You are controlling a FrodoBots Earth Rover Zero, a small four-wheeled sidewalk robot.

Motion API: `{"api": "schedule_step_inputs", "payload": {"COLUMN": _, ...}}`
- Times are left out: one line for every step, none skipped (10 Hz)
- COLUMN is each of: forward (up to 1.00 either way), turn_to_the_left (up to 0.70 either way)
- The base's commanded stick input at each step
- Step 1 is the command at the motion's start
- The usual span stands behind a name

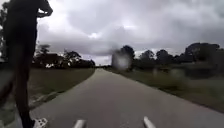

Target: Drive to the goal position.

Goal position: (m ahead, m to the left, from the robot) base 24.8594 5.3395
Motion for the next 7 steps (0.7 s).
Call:
{"api": "schedule_step_inputs", "payload": {"forward": 0.70, "turn_to_the_left": 0.00}}
{"api": "schedule_step_inputs", "payload": {"forward": 0.70, "turn_to_the_left": 0.00}}
{"api": "schedule_step_inputs", "payload": {"forward": 0.70, "turn_to_the_left": 0.00}}
{"api": "schedule_step_inputs", "payload": {"forward": 0.70, "turn_to_the_left": 0.00}}
{"api": "schedule_step_inputs", "payload": {"forward": 0.70, "turn_to_the_left": 0.00}}
{"api": "schedule_step_inputs", "payload": {"forward": 0.70, "turn_to_the_left": 0.00}}
{"api": "schedule_step_inputs", "payload": {"forward": 0.70, "turn_to_the_left": 0.00}}
